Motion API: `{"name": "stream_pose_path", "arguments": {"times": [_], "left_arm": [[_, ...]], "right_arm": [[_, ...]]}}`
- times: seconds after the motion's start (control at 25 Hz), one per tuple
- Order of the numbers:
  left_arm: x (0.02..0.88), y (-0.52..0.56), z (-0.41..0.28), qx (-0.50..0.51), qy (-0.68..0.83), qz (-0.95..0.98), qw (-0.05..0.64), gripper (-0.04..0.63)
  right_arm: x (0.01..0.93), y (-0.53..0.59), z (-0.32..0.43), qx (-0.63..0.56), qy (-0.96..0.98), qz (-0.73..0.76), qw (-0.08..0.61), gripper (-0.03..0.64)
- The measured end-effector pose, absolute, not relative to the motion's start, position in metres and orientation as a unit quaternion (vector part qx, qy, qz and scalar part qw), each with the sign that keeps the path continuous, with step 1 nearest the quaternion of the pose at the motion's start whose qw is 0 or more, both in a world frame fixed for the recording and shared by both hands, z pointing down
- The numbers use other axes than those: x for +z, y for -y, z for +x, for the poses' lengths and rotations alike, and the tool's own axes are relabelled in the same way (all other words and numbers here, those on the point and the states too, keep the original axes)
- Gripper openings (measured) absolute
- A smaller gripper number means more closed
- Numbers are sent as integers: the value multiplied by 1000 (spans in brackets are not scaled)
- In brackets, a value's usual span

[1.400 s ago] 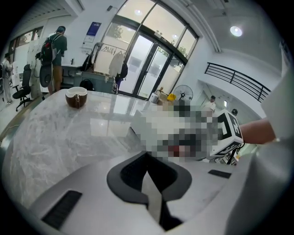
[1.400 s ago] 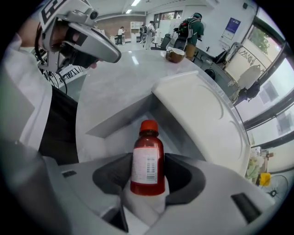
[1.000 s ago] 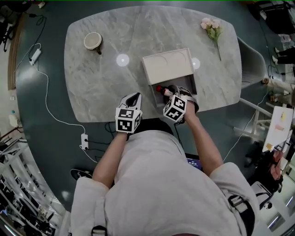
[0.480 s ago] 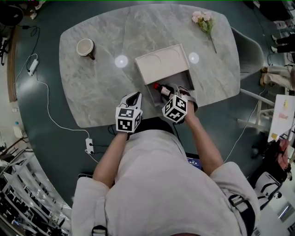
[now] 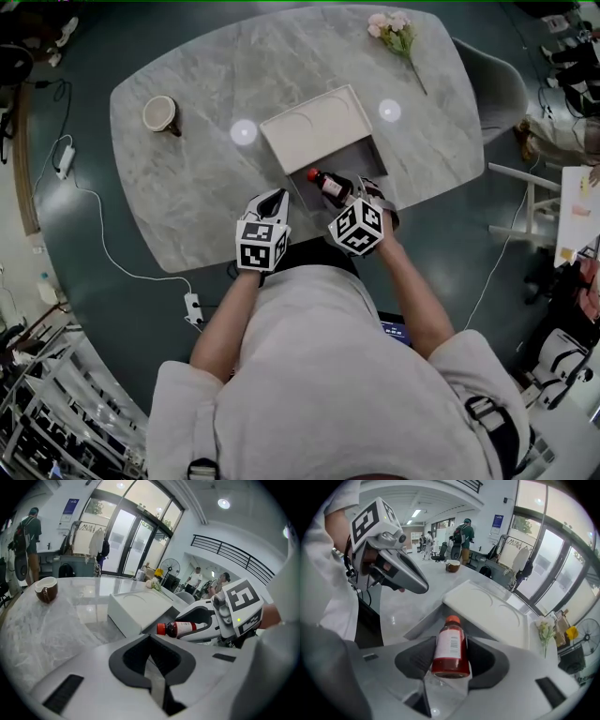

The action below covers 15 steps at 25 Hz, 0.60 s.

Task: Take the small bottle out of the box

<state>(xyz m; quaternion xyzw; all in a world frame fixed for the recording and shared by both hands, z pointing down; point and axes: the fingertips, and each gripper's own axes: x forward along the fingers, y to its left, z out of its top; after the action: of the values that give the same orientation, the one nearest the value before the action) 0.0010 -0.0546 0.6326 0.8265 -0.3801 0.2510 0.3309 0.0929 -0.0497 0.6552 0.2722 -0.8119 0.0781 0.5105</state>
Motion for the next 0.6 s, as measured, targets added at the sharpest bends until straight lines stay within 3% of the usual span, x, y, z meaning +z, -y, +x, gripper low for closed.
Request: {"name": "stream_pose_path", "arguments": {"times": [0.6], "left_arm": [[616,58,35,256,346,851,299,21]], "right_arm": [[609,66,118,148,824,422,349,222]]}}
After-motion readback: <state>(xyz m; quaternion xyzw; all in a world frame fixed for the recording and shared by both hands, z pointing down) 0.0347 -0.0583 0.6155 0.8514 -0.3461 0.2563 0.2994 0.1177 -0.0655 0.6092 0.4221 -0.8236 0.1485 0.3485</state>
